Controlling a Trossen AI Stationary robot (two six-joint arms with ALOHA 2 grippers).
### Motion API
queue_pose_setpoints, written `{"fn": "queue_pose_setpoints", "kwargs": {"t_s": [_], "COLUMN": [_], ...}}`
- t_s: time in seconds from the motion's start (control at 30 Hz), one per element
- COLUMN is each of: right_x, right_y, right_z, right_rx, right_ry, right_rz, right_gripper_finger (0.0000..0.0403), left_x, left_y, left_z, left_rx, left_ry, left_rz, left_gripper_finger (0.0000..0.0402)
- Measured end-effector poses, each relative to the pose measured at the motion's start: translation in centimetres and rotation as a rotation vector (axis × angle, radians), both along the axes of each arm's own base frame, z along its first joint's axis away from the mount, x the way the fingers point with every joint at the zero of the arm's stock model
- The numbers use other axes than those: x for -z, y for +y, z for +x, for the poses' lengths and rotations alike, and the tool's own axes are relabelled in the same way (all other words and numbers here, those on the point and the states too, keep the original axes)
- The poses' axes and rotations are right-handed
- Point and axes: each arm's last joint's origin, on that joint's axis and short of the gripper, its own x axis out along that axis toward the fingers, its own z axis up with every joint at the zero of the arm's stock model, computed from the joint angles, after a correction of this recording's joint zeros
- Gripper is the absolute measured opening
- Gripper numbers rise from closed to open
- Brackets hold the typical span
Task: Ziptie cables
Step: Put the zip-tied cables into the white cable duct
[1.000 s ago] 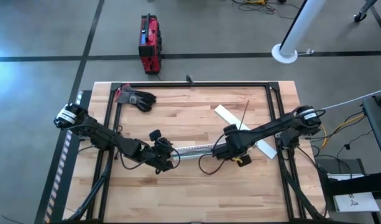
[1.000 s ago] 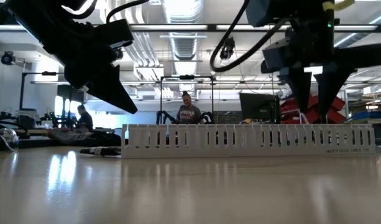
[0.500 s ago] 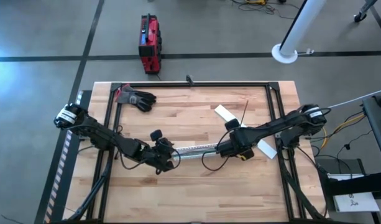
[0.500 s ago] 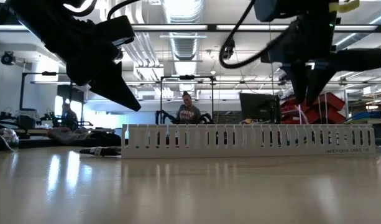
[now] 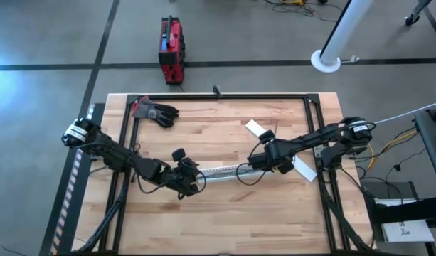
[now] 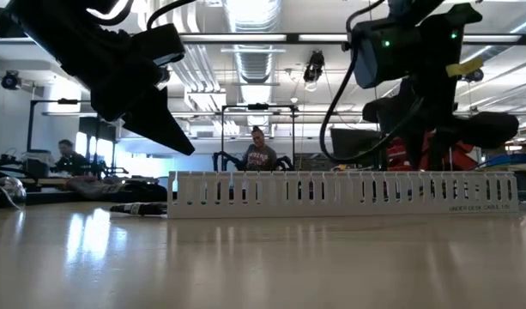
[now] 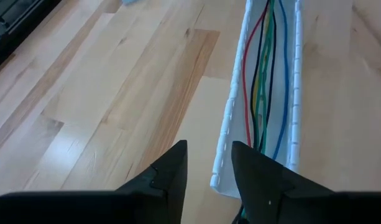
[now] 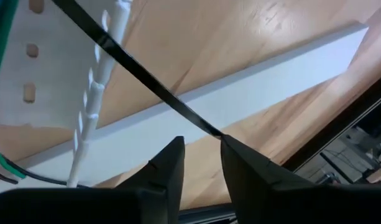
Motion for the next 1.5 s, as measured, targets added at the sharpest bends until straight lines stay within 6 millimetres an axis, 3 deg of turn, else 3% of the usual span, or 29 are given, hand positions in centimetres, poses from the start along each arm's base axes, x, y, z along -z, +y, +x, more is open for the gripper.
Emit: {"fn": "queue_pose_setpoints", "kwargs": {"t_s": [0.37, 0.57, 0.7, 0.97, 1.33, 1.5], "right_x": [-0.3, -0.1, -0.4, -1.9, -0.5, -0.9], "right_y": [-0.1, -0.6, -0.5, 1.5, 2.5, 2.7], "right_z": [0.6, 0.5, 0.3, 0.0, 0.9, 1.0], "right_rx": [-0.028, 0.013, 0.099, 0.39, 0.423, 0.51], "right_ry": [-0.042, -0.05, -0.033, 0.016, -0.105, -0.1], "right_rz": [-0.046, -0.037, 0.025, 0.269, 0.407, 0.459], "right_gripper_finger": [0.0112, 0.006, 0.0007, 0.0002, 0.0, 0.0], "left_x": [0.6, 0.3, 0.1, -0.1, -0.4, -0.4], "left_y": [0.1, -0.2, -0.3, -0.2, -0.3, -0.3], "left_z": [-0.1, 0.3, 0.5, 0.7, 0.9, 0.9], "left_rx": [0.011, 0.097, 0.116, 0.113, 0.131, 0.13], "left_ry": [-0.045, -0.065, -0.083, -0.106, -0.14, -0.14], "left_rz": [-0.01, -0.005, -0.004, -0.001, 0.011, 0.011], "left_gripper_finger": [0.0089, 0.0092, 0.0103, 0.0118, 0.0106, 0.0097]}}
